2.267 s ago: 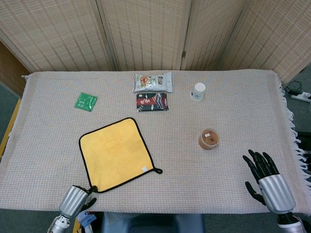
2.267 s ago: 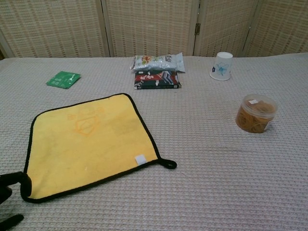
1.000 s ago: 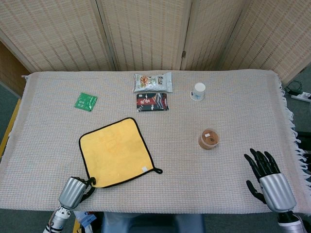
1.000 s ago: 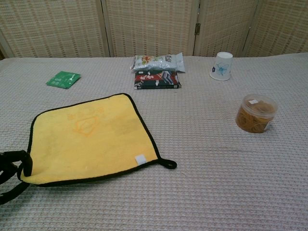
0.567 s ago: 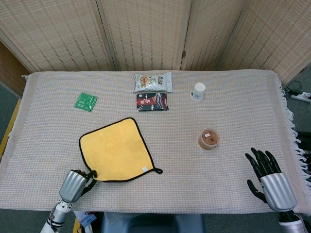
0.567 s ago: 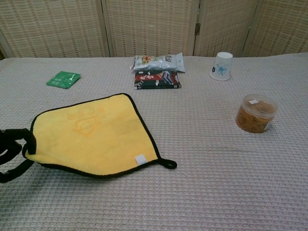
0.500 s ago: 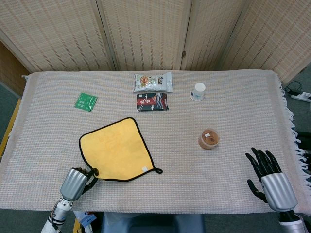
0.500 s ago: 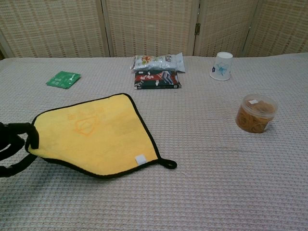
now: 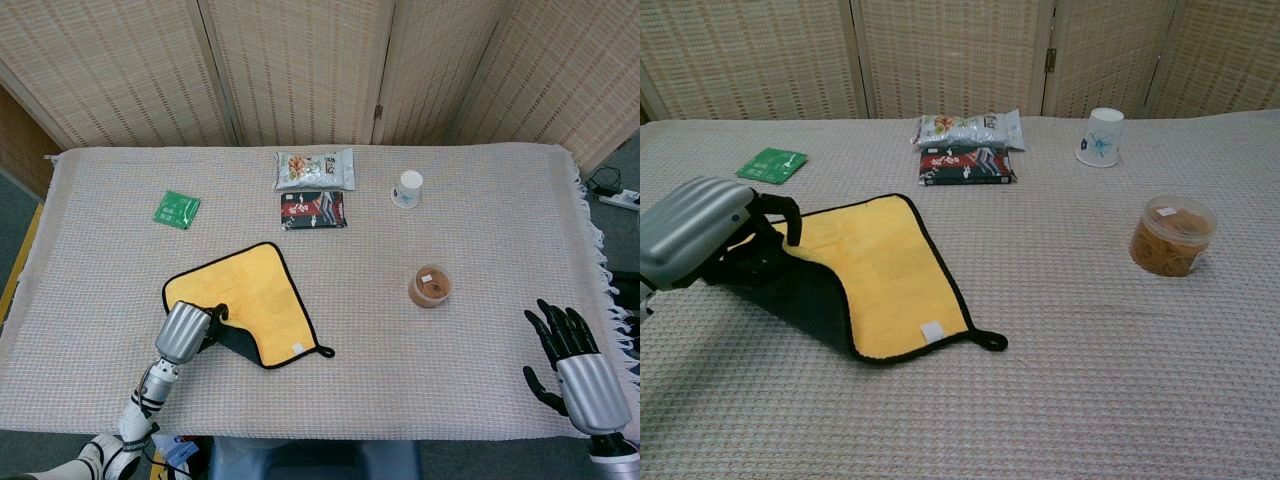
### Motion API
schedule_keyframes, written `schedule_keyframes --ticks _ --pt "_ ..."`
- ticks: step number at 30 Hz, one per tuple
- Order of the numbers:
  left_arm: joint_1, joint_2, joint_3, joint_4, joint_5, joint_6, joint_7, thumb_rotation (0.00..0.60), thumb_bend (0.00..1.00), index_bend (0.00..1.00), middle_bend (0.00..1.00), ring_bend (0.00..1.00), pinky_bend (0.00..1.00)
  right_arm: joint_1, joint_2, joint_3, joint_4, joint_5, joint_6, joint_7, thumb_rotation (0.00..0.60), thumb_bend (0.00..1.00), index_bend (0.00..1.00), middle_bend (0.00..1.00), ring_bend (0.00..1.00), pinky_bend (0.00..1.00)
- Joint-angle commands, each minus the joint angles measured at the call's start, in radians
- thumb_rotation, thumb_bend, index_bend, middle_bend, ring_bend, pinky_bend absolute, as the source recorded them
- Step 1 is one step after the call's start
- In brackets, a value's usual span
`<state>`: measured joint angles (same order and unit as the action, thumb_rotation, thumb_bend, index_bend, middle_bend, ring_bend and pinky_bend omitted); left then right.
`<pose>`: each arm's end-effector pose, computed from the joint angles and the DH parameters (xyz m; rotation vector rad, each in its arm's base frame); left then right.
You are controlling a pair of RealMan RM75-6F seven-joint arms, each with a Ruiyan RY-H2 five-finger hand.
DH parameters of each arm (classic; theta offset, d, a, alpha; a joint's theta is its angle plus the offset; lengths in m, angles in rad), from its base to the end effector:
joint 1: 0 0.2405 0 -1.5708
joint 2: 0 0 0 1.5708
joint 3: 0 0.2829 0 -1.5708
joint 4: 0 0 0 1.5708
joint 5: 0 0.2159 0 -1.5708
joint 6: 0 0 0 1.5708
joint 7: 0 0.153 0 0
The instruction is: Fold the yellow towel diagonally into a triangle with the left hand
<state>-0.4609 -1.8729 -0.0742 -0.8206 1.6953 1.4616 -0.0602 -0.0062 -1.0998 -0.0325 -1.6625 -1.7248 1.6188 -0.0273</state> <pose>-0.2471 0.3059 -0.0503 -1.7142 -0.6006 -1.2467 -0.3106 -0.1423 0.1622 1.4856 -0.8440 1.0013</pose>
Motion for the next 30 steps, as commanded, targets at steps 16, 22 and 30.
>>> schedule_keyframes --ticks 16,22,30 --pt "-0.263 -0.231 -0.084 0.411 -0.1 -0.202 -0.224 0.6 0.48 0.58 1.0 1.0 1.0 -0.025 0.041 0.06 0.02 0.136 0.021 0.103 0.6 0.45 0.0 0.0 0.0 0.0" --pt "-0.338 -0.27 -0.11 0.517 -0.144 -0.28 -0.258 0.6 0.48 0.58 1.0 1.0 1.0 -0.02 0.043 0.069 0.022 0.159 0.001 0.111 0.6 0.45 0.0 0.0 0.0 0.0" --pt "-0.402 -0.297 -0.122 0.595 -0.184 -0.346 -0.27 0.6 0.48 0.57 1.0 1.0 1.0 -0.02 0.046 0.076 0.019 0.174 -0.009 0.117 0.6 0.45 0.0 0.0 0.0 0.0"
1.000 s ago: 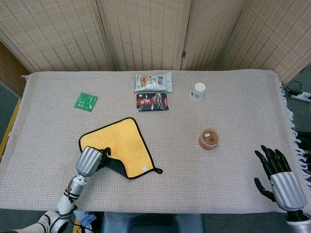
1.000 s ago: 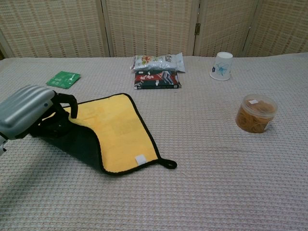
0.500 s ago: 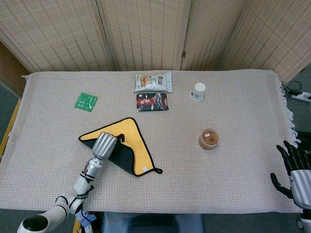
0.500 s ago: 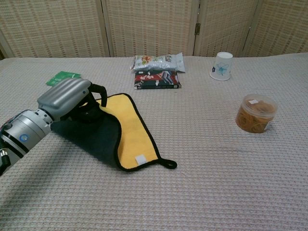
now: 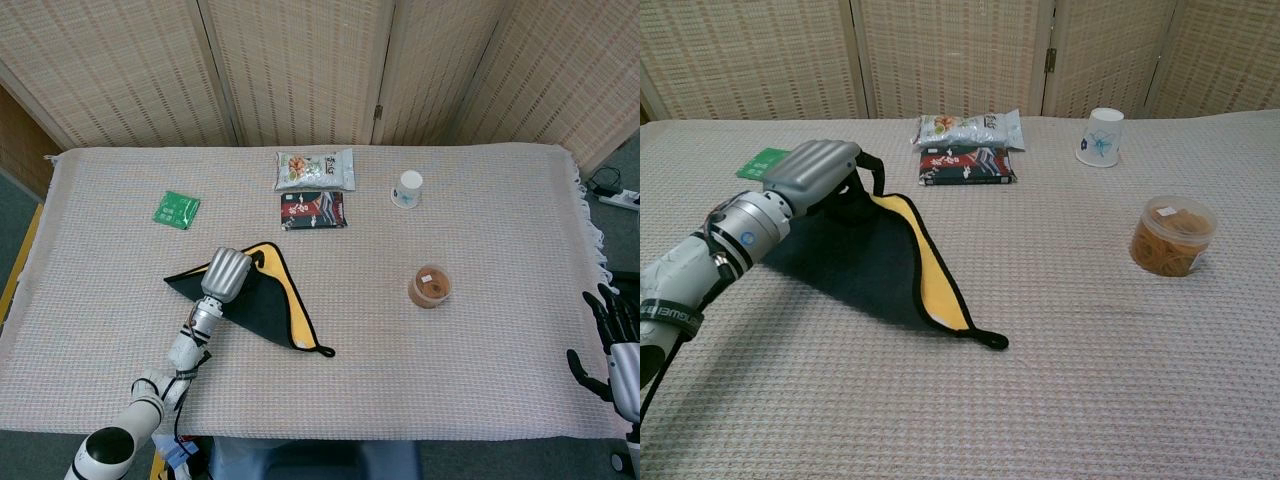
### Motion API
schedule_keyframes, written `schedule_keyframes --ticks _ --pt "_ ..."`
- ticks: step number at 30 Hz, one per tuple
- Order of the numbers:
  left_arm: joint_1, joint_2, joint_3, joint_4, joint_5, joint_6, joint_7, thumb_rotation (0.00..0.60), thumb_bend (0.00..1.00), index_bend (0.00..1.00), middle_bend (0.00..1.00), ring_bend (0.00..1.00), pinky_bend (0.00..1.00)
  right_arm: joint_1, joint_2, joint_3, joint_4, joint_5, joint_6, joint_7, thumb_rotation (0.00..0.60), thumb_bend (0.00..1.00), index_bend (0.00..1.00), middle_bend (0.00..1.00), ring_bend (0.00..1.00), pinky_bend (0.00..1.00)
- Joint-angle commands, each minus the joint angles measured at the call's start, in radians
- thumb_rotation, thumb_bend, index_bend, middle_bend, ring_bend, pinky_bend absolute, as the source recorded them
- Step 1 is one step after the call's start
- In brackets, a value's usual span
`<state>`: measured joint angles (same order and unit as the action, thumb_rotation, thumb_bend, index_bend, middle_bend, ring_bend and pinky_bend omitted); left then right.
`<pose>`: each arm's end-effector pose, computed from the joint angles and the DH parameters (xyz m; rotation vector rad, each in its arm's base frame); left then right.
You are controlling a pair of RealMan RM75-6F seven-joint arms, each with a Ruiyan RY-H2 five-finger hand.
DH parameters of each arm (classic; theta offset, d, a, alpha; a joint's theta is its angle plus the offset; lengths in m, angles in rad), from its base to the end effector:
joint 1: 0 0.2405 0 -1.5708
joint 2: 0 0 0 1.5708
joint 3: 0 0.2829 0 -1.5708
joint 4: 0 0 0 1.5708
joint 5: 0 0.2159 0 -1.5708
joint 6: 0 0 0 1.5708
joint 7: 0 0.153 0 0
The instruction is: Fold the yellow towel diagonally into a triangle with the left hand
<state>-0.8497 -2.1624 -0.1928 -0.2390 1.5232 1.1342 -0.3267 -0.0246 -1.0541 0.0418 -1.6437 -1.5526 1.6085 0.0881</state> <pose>-0.1826 0.4311 -0.0970 -1.7256 -0.6912 -1.1591 -0.3393 -0.1532 0.1974 1.2887 -0.8993 0.9667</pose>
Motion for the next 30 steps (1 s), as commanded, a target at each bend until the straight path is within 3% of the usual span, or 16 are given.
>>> schedule_keyframes --ticks 1,11,30 --pt "-0.018 -0.01 -0.003 0.019 -0.016 -0.028 -0.007 0.6 0.48 0.57 1.0 1.0 1.0 -0.002 0.001 0.003 0.0 0.005 0.003 0.003 0.6 0.45 0.0 0.0 0.0 0.0" --pt "-0.058 -0.046 0.012 0.071 -0.037 -0.104 -0.005 0.6 0.48 0.56 1.0 1.0 1.0 -0.004 0.006 0.011 0.001 0.02 -0.002 0.013 0.6 0.45 0.0 0.0 0.0 0.0" --pt "-0.145 -0.069 -0.013 0.131 -0.105 -0.216 0.007 0.6 0.48 0.55 1.0 1.0 1.0 -0.015 0.014 0.027 0.009 0.056 -0.004 0.036 0.6 0.45 0.0 0.0 0.0 0.0"
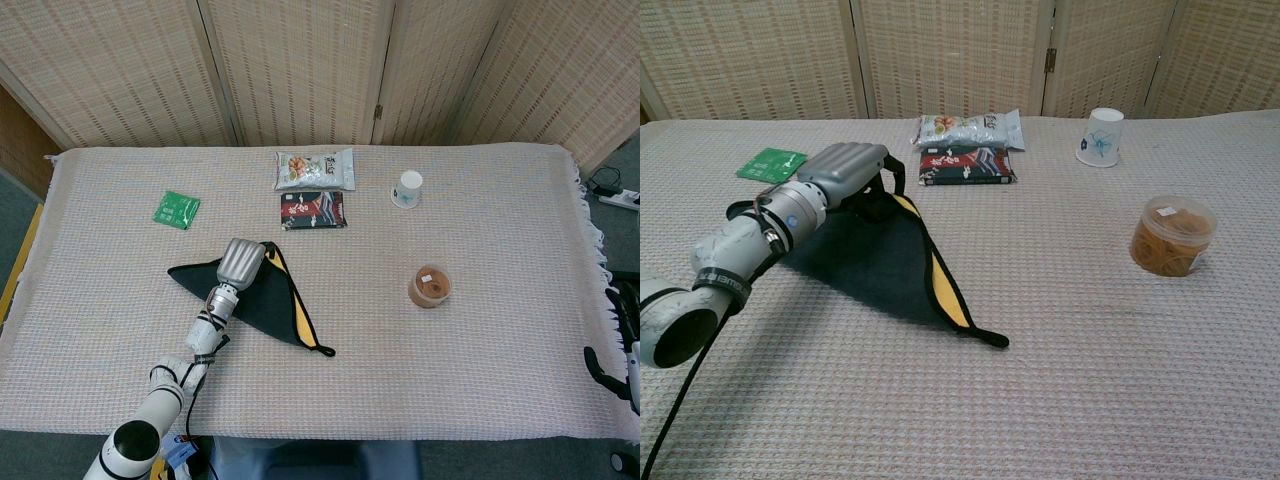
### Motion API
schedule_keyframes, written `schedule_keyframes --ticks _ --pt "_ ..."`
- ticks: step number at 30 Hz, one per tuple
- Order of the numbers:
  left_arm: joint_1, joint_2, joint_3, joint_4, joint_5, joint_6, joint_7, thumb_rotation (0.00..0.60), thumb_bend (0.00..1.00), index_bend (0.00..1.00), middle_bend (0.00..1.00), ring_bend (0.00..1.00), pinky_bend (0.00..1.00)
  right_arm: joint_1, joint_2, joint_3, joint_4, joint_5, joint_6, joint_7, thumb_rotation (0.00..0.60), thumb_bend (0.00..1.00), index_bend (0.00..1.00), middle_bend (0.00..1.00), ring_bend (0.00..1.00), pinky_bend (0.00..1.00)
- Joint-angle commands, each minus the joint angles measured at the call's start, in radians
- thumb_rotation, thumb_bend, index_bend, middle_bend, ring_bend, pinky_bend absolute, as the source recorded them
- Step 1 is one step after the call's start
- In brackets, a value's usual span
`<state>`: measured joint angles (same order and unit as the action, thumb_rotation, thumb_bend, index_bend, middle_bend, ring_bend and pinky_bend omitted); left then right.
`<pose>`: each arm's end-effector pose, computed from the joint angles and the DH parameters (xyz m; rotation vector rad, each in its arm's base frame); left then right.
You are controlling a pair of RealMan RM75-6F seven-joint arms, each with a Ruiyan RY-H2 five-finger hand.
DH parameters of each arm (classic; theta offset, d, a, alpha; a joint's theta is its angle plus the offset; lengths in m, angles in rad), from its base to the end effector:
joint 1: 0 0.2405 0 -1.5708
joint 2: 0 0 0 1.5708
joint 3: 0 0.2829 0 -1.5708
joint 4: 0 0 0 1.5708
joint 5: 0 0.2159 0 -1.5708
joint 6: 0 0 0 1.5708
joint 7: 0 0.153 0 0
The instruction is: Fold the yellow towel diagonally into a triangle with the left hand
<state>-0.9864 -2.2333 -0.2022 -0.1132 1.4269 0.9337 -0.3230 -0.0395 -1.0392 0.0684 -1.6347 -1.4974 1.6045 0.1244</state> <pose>-0.1569 0.4595 -0.1163 -1.7491 -0.7601 -1.0307 -0.3497 -0.1529 0.2103 1.2181 -0.9118 0.9528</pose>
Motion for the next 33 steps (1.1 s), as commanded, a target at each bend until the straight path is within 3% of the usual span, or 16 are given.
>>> schedule_keyframes --ticks 1,20,33 --pt "-0.013 0.002 -0.006 0.008 -0.013 -0.022 0.003 0.6 0.48 0.55 1.0 1.0 1.0 -0.001 -0.001 0.002 0.001 0.004 0.0 -0.001 0.6 0.45 0.0 0.0 0.0 0.0" --pt "-0.05 -0.015 -0.007 0.025 -0.043 -0.109 0.006 0.6 0.48 0.55 1.0 1.0 1.0 -0.003 0.006 0.017 0.002 0.033 -0.011 0.01 0.6 0.45 0.0 0.0 0.0 0.0" --pt "-0.085 -0.022 -0.025 0.036 -0.072 -0.114 0.026 0.6 0.48 0.54 1.0 1.0 1.0 -0.004 0.011 0.016 0.004 0.032 -0.018 0.019 0.6 0.45 0.0 0.0 0.0 0.0"
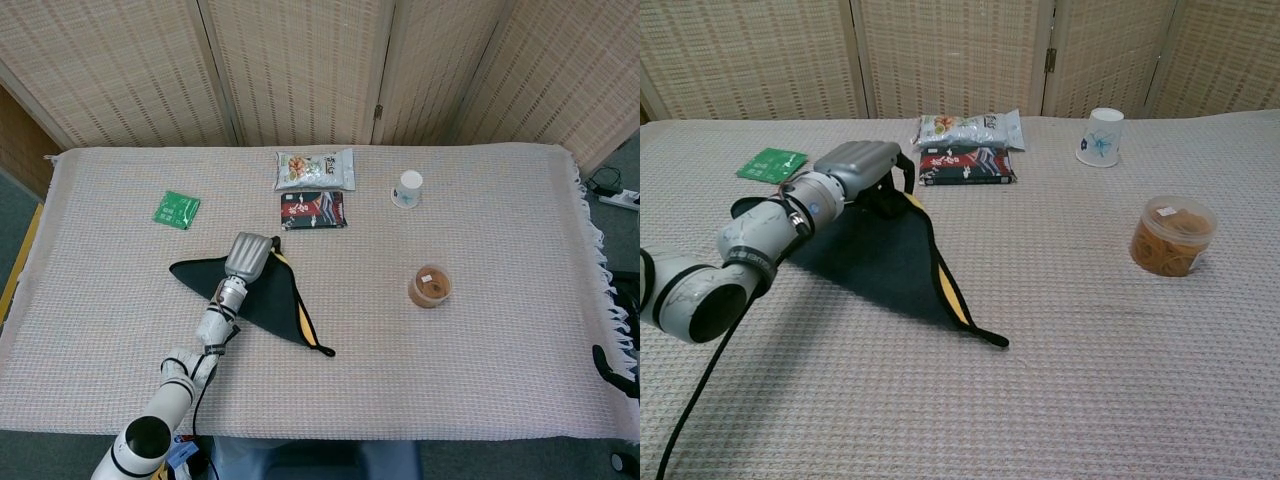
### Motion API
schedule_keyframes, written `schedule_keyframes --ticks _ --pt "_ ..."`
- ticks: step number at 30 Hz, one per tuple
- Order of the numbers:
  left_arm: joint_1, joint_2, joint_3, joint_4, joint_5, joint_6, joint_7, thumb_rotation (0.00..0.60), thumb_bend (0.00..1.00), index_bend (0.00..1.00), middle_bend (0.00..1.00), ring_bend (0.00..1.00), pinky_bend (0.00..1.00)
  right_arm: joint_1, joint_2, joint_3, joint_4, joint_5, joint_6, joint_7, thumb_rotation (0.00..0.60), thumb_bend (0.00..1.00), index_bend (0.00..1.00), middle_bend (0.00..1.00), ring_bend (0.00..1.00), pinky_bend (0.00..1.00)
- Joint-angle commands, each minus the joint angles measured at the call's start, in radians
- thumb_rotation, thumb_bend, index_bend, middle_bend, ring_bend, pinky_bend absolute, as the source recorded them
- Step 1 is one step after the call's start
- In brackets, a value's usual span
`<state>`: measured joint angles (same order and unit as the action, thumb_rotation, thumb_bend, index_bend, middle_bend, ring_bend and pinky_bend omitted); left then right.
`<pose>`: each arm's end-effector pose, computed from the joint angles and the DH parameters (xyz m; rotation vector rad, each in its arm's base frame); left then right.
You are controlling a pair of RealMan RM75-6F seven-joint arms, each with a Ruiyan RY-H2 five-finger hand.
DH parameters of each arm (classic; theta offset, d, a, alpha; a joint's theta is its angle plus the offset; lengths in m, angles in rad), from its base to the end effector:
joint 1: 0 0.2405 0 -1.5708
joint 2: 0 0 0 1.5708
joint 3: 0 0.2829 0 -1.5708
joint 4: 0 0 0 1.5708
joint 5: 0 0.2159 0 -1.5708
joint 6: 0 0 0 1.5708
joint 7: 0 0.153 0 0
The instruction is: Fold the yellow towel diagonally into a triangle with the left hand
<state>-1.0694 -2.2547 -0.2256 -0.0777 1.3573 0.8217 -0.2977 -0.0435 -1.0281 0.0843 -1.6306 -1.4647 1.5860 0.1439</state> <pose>-0.1382 0.4748 -0.1229 -1.7454 -0.8088 -0.9747 -0.3558 -0.1543 0.2166 1.1867 -0.9266 0.9380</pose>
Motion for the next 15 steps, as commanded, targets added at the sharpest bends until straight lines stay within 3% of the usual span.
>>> schedule_keyframes --ticks 1,6,11,15 --pt "-0.003 -0.001 -0.003 0.002 -0.004 -0.004 0.002 0.6 0.48 0.54 1.0 1.0 1.0 -0.001 0.0 0.0 -0.001 -0.001 0.001 -0.001 0.6 0.45 0.0 0.0 0.0 0.0" --pt "-0.011 0.002 -0.005 0.008 -0.012 -0.031 0.018 0.6 0.48 0.52 1.0 1.0 1.0 0.0 -0.001 -0.001 -0.002 -0.003 -0.001 -0.005 0.6 0.45 0.0 0.0 0.0 0.0" --pt "-0.017 0.007 -0.015 0.012 -0.025 -0.041 0.037 0.6 0.48 0.41 1.0 1.0 1.0 0.002 -0.001 -0.003 -0.005 -0.003 -0.008 -0.009 0.6 0.45 0.0 0.0 0.0 0.0" --pt "-0.028 0.008 -0.027 0.013 -0.039 -0.028 0.057 0.6 0.48 0.38 1.0 1.0 1.0 0.003 -0.001 -0.002 -0.008 -0.005 -0.008 -0.012 0.6 0.45 0.0 0.0 0.0 0.0"
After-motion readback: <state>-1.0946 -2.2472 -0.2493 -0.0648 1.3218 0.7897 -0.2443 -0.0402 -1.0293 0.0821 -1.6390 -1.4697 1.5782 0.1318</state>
